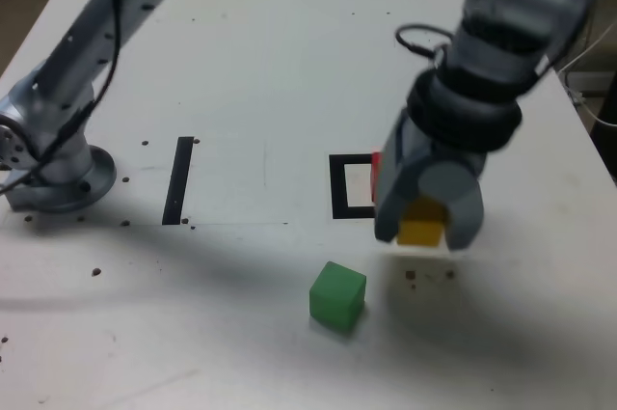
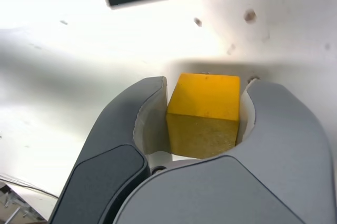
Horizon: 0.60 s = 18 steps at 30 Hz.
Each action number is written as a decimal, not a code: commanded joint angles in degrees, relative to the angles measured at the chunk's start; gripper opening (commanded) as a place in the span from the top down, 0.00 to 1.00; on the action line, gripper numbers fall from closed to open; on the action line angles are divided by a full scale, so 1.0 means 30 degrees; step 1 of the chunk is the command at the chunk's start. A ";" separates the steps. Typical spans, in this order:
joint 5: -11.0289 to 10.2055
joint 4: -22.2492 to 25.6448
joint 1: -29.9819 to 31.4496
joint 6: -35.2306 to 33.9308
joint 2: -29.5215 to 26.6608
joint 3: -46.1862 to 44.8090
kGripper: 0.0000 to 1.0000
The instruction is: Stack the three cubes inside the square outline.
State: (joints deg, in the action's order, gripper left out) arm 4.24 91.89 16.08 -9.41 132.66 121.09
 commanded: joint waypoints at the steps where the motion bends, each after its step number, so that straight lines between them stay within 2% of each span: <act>1: -0.0153 0.0629 -0.0338 0.0212 -0.0741 -0.0477 0.81; 5: -0.0354 0.0629 -0.1312 0.0940 -0.1490 -0.1318 0.81; 18: -0.0685 0.0623 -0.3797 0.2958 -0.2044 -0.2126 0.81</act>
State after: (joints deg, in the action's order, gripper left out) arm 2.34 91.96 5.19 -0.95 127.17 114.92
